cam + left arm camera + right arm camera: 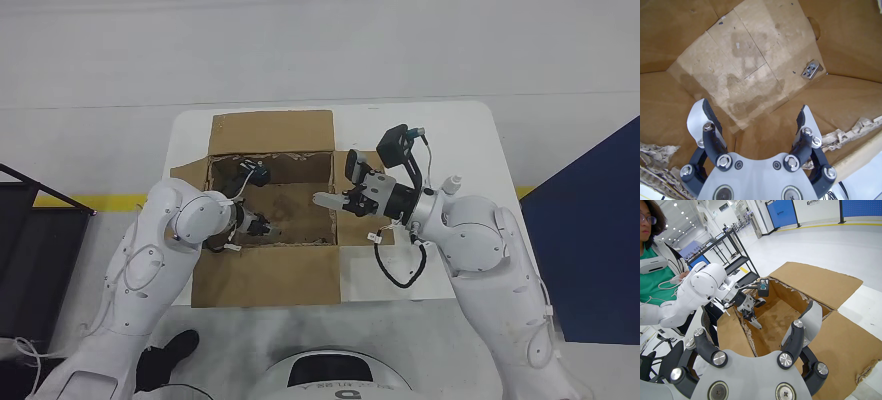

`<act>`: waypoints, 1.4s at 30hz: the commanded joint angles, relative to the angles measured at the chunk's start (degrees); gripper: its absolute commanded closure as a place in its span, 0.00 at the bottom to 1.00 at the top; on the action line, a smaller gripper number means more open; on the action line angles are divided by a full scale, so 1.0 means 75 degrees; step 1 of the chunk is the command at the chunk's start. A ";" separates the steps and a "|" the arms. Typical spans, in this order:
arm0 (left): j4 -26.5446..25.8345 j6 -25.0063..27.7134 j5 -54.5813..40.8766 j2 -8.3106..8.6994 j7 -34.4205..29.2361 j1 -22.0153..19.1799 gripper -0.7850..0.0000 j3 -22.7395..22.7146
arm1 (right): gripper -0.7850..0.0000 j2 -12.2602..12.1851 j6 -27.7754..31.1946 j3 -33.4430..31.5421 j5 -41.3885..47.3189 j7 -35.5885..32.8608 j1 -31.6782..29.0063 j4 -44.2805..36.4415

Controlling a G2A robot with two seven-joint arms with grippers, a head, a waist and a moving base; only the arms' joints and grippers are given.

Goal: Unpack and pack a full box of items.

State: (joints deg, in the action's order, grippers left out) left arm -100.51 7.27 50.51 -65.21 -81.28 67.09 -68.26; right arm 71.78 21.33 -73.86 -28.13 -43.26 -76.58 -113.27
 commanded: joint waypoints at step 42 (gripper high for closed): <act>-0.2234 0.1415 -0.4115 0.0448 0.2955 0.2824 0.00 -0.4151 | 0.00 0.0000 0.0000 0.0000 0.0000 0.0007 0.0000 0.0000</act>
State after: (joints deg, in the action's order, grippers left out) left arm -116.50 17.56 20.41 -61.90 -62.08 85.61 -95.93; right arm 71.78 21.33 -73.86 -28.13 -43.26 -76.58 -113.27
